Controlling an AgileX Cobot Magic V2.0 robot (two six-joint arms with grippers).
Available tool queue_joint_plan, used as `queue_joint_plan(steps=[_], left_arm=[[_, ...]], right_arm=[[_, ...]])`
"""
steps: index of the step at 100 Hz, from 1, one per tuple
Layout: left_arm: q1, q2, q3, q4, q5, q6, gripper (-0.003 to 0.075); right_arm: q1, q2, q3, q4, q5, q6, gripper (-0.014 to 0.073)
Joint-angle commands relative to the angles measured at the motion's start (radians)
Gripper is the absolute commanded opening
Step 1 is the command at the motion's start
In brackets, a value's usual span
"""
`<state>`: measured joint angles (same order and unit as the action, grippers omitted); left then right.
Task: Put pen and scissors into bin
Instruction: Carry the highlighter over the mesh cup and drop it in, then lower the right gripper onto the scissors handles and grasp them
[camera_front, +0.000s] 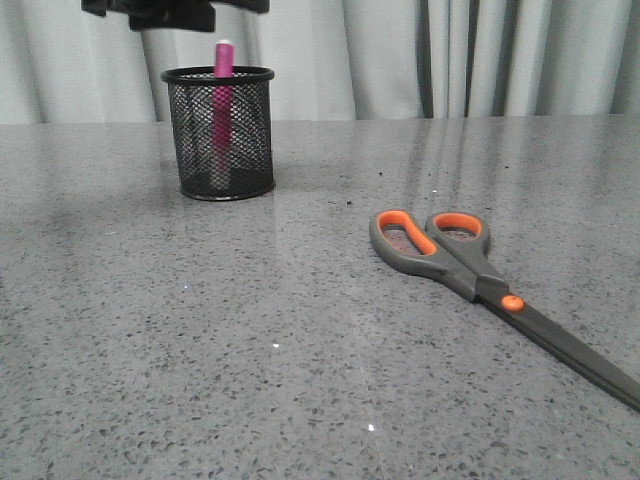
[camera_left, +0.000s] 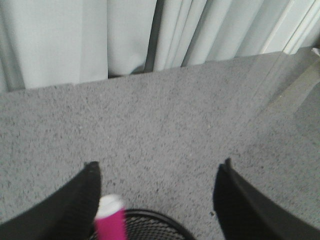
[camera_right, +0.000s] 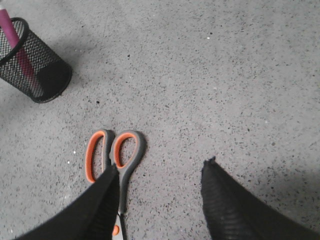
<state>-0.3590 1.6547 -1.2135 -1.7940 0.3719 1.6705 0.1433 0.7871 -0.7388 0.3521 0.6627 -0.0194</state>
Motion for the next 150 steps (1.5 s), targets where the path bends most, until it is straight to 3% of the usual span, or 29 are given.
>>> queue_joint_plan(steps=[1,11,23,30,43,50,62,83,93,106,116,134,150], left_arm=[[-0.002,-0.115,-0.029,-0.026,0.033,0.004,0.0475],[-0.002,-0.222,-0.029,0.000,0.033,0.003,0.0343],[-0.002,-0.379,-0.024,0.040,0.035,-0.004,0.0246],[-0.002,-0.465,-0.017,0.077,0.028,-0.004,0.0239],[-0.002,-0.611,0.012,0.125,-0.009,-0.006,0.0239],[-0.002,-0.687,0.035,0.130,-0.045,-0.006,0.0239],[-0.002,-0.797,0.089,0.130,-0.110,-0.006,0.0239],[-0.002,-0.955,0.219,0.130,-0.136,-0.006,0.0232],[-0.002,-1.020,0.287,0.130,-0.136,-0.006,0.0152],[-0.002,-1.088,0.373,0.130,-0.140,-0.006,-0.0022],[-0.002,-1.127,0.419,0.130,-0.140,-0.006,-0.0019],[-0.002,-1.167,0.450,0.130,-0.140,-0.006,-0.0019],[-0.002,-1.168,0.450,0.130,-0.140,-0.006,-0.0019]], right_arm=[[0.019,-0.001,-0.056,0.101,-0.024,-0.144,0.0337],[0.089,0.029,-0.107,0.276,0.036,-0.322,0.0337],[0.234,0.129,-0.176,0.250,0.072,-0.322,0.0335],[0.334,0.204,-0.207,0.130,0.056,-0.257,0.0328],[0.485,0.356,-0.289,-0.293,0.105,0.077,0.0328],[0.528,0.430,-0.339,-0.405,0.167,0.166,0.0330],[0.537,0.537,-0.421,-0.398,0.266,0.172,0.0339],[0.535,0.662,-0.480,-0.414,0.392,0.194,0.0501],[0.535,0.699,-0.480,-0.414,0.407,0.196,0.0500],[0.531,0.740,-0.480,-0.414,0.399,0.206,0.0500],[0.511,0.769,-0.480,-0.398,0.388,0.215,0.0500],[0.464,0.797,-0.480,-0.352,0.335,0.213,0.0464],[0.457,0.819,-0.480,-0.337,0.312,0.213,0.0309]])
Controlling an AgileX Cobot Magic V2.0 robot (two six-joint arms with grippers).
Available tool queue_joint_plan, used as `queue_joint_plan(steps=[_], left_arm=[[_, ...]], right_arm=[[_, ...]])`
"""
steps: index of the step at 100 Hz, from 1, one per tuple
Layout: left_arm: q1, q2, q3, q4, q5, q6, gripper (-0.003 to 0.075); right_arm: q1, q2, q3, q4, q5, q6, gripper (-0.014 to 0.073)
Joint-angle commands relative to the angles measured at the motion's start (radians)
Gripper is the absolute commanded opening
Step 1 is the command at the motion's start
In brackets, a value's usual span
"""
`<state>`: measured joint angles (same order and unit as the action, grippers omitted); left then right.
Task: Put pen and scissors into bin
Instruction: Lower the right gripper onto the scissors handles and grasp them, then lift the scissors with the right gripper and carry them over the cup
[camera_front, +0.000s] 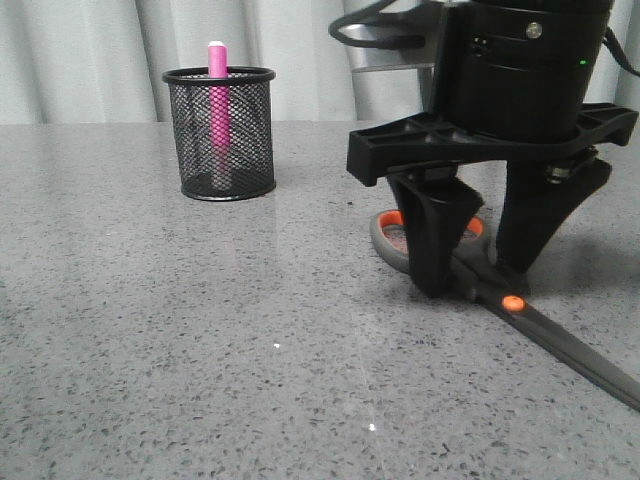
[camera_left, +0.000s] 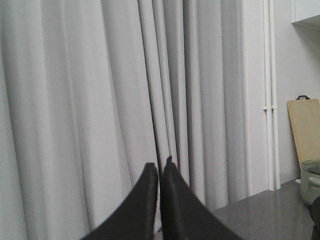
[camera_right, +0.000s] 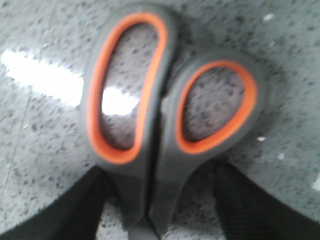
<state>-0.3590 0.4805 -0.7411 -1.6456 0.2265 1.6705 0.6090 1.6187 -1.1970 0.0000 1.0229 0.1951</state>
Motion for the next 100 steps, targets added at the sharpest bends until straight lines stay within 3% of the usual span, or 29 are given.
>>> queue_joint_plan(steps=[1,21,36,48,64,81,100], left_arm=[[-0.002,0.006,-0.023,-0.019,0.006,-0.006,-0.0019],[-0.002,0.006,-0.021,-0.019,0.005,-0.006,-0.0019],[-0.002,0.006,-0.021,-0.019,0.005,-0.006,-0.0019],[-0.002,0.006,-0.021,-0.019,0.002,-0.006,-0.0019],[-0.002,0.006,-0.021,-0.019,0.002,-0.006,-0.0019],[-0.002,0.006,-0.021,-0.019,0.002,-0.006,-0.0019],[-0.002,0.006,-0.016,-0.019,0.002,-0.006,-0.0019]], right_arm=[[-0.008,-0.010,-0.022,0.015,-0.048,-0.001,0.0291],[-0.008,0.000,-0.037,0.000,-0.052,-0.001,-0.0079],[-0.008,-0.037,-0.176,-0.051,-0.047,-0.001,-0.0069],[-0.008,-0.076,-0.331,-0.065,-0.154,-0.001,-0.0069],[-0.008,-0.094,-0.434,-0.065,-0.495,-0.001,-0.0069],[-0.008,-0.046,-0.401,-0.076,-0.914,-0.001,-0.0069],[-0.008,0.064,-0.334,-0.076,-1.214,-0.001,-0.0069]])
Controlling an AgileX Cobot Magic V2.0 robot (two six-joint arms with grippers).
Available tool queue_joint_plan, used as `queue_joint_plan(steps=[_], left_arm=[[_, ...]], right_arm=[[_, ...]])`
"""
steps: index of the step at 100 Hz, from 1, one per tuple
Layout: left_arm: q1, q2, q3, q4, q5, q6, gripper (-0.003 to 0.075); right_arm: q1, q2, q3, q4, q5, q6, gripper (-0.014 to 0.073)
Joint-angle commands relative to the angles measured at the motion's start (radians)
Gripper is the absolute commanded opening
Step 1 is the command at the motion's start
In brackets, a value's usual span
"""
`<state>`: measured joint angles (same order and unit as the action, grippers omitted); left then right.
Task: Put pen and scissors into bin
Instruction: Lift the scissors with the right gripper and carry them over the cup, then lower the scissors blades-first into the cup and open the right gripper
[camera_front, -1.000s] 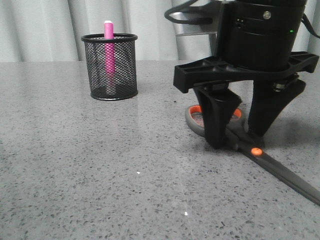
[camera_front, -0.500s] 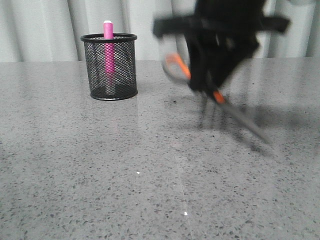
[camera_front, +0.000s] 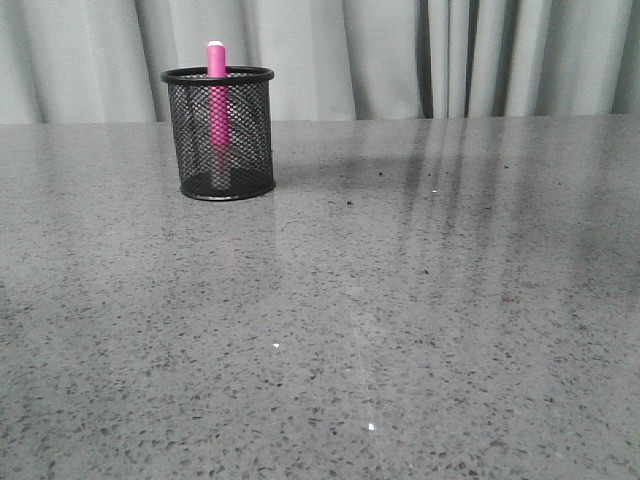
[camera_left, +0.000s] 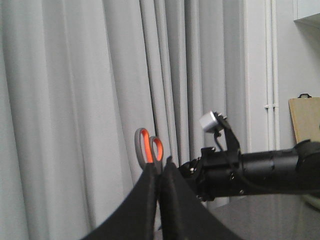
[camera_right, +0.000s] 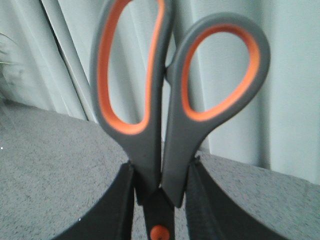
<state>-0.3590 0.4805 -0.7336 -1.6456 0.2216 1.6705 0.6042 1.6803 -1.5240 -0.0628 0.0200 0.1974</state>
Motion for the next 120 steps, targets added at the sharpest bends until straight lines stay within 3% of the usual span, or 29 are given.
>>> queue_joint_plan(steps=[1,39,70,82,106,120], left_arm=[[-0.002,0.006,-0.024,-0.019,0.007,-0.006,-0.0019],[-0.002,0.006,0.020,-0.019,0.007,-0.006,-0.0019],[-0.002,0.006,0.020,-0.019,0.007,-0.006,-0.0019],[-0.002,0.006,0.020,-0.019,0.011,-0.006,-0.0019],[-0.002,0.006,0.020,-0.019,0.039,-0.006,-0.0019],[-0.002,0.006,0.020,-0.019,0.041,-0.006,-0.0019]], right_arm=[[-0.004,0.012,-0.004,-0.013,-0.216,-0.004,-0.0069],[0.028,0.178,0.001,-0.013,-0.273,-0.004,-0.0069],[0.028,0.205,0.001,-0.010,-0.176,-0.004,-0.0057],[0.028,0.205,0.001,-0.010,-0.176,-0.004,0.0041],[0.039,0.192,0.001,-0.008,-0.172,-0.004,0.0375],[0.039,0.149,0.001,-0.008,-0.174,-0.004,0.0423]])
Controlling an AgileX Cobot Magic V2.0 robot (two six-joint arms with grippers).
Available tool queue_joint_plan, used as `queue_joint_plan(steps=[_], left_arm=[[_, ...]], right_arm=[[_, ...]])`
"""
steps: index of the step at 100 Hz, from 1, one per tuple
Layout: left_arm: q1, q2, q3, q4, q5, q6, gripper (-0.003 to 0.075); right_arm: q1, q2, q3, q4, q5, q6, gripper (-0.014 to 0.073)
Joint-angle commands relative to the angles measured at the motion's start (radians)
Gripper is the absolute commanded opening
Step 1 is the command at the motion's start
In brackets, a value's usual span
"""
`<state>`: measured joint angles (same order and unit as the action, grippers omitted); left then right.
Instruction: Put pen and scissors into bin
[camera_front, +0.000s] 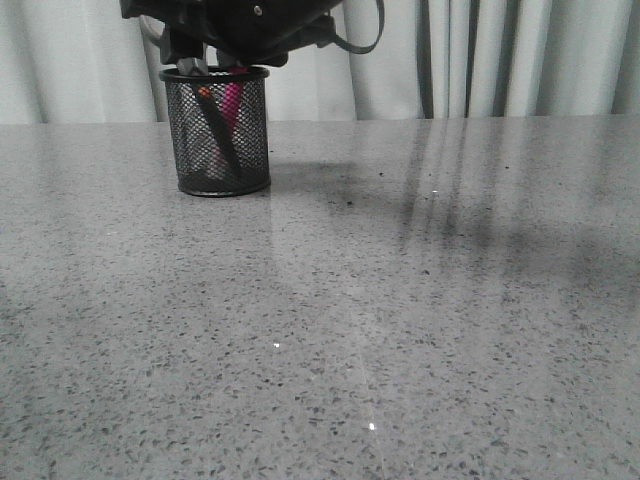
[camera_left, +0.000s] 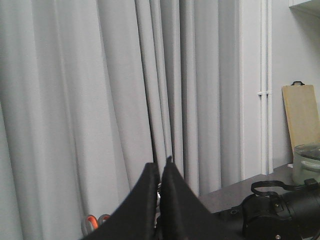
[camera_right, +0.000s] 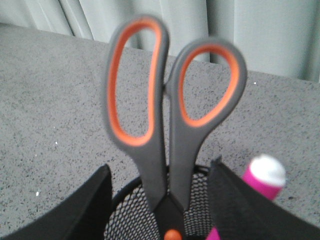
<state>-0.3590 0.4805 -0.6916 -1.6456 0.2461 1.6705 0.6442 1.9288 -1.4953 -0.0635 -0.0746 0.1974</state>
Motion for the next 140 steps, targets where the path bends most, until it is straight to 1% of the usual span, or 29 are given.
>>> queue_joint_plan(steps=[1,13,18,20,25,27,28,29,30,32,35,37,44,49,58,63,72,84,89,96,104,118,125,130,140], left_arm=[[-0.002,0.006,-0.022,-0.019,0.017,-0.006,-0.0019],[-0.002,0.006,-0.022,-0.019,0.006,-0.006,-0.0019],[-0.002,0.006,-0.022,-0.019,0.000,-0.006,-0.0019],[-0.002,0.006,-0.021,-0.019,-0.002,-0.006,-0.0019],[-0.002,0.006,-0.015,-0.019,-0.004,-0.006,-0.0019],[-0.002,0.003,-0.009,-0.019,-0.004,-0.006,-0.0019],[-0.002,0.003,-0.007,-0.019,-0.007,-0.006,-0.0019],[-0.002,0.003,-0.005,-0.019,-0.007,-0.006,-0.0019],[-0.002,0.001,0.001,-0.019,-0.007,-0.006,-0.0019],[-0.002,-0.006,0.011,-0.019,-0.009,-0.006,-0.0019],[-0.002,-0.014,0.026,-0.019,-0.021,-0.008,-0.0019],[-0.002,-0.024,0.040,-0.019,-0.026,-0.008,-0.0019],[-0.002,-0.069,0.093,-0.019,-0.062,-0.008,-0.0019],[-0.002,-0.115,0.135,-0.025,-0.104,-0.014,-0.0019],[-0.002,-0.216,0.217,-0.028,-0.180,-0.078,-0.0019],[-0.002,-0.274,0.260,-0.036,-0.208,-0.110,-0.0019],[-0.002,-0.373,0.332,-0.089,-0.210,-0.115,-0.0019],[-0.002,-0.455,0.406,-0.157,-0.208,-0.115,-0.0019],[-0.002,-0.462,0.428,-0.167,-0.206,-0.115,-0.0019],[-0.002,-0.462,0.444,-0.183,-0.206,-0.115,-0.0019],[-0.002,-0.462,0.452,-0.183,-0.208,-0.115,-0.0019],[-0.002,-0.462,0.455,-0.183,-0.204,-0.115,-0.0019],[-0.002,-0.462,0.455,-0.183,-0.202,-0.115,-0.0019],[-0.002,-0.462,0.455,-0.183,-0.186,-0.115,-0.0019],[-0.004,-0.462,0.455,-0.183,-0.183,-0.115,-0.0019]], right_arm=[[-0.001,-0.102,-0.028,-0.008,-0.080,-0.004,0.0423],[-0.001,-0.171,-0.028,-0.008,-0.047,-0.004,0.0421],[-0.001,-0.209,-0.028,-0.008,-0.018,-0.004,0.0398],[-0.001,-0.228,-0.028,-0.008,-0.002,-0.004,0.0377],[-0.001,-0.274,-0.028,-0.008,0.050,-0.004,0.0292],[-0.001,-0.296,-0.028,-0.008,0.075,-0.004,0.0239],[-0.001,-0.311,-0.028,-0.008,0.089,-0.004,0.0199],[-0.001,-0.318,-0.028,-0.008,0.099,-0.004,0.0179],[-0.001,-0.326,-0.028,-0.010,0.121,-0.004,0.0135],[-0.001,-0.349,-0.026,-0.016,0.154,-0.004,0.0089],[-0.001,-0.382,-0.016,-0.028,0.190,-0.004,-0.0027],[-0.001,-0.409,-0.010,-0.039,0.208,-0.004,-0.0076],[-0.001,-0.516,0.052,-0.068,0.229,-0.009,-0.0069],[-0.001,-0.606,0.125,-0.098,0.244,-0.011,-0.0069],[-0.001,-0.796,0.261,-0.155,0.308,-0.011,-0.0069],[-0.001,-0.911,0.367,-0.187,0.349,-0.011,-0.0069],[-0.001,-1.146,0.536,-0.237,0.415,-0.011,-0.0069],[-0.001,-1.468,0.753,-0.251,0.457,-0.011,-0.0069],[-0.001,-1.597,0.805,-0.252,0.495,-0.011,-0.0069],[-0.001,-1.717,0.847,-0.252,0.568,-0.011,-0.0069],[-0.001,-1.813,0.867,-0.257,0.599,-0.011,-0.0069],[-0.003,-1.966,0.887,-0.282,0.563,-0.011,-0.0069],[-0.003,-1.952,0.877,-0.274,0.602,-0.011,-0.0069],[-0.005,-1.947,0.879,-0.234,0.602,-0.011,-0.0069],[-0.007,-1.938,0.902,-0.222,0.613,-0.011,-0.0069]])
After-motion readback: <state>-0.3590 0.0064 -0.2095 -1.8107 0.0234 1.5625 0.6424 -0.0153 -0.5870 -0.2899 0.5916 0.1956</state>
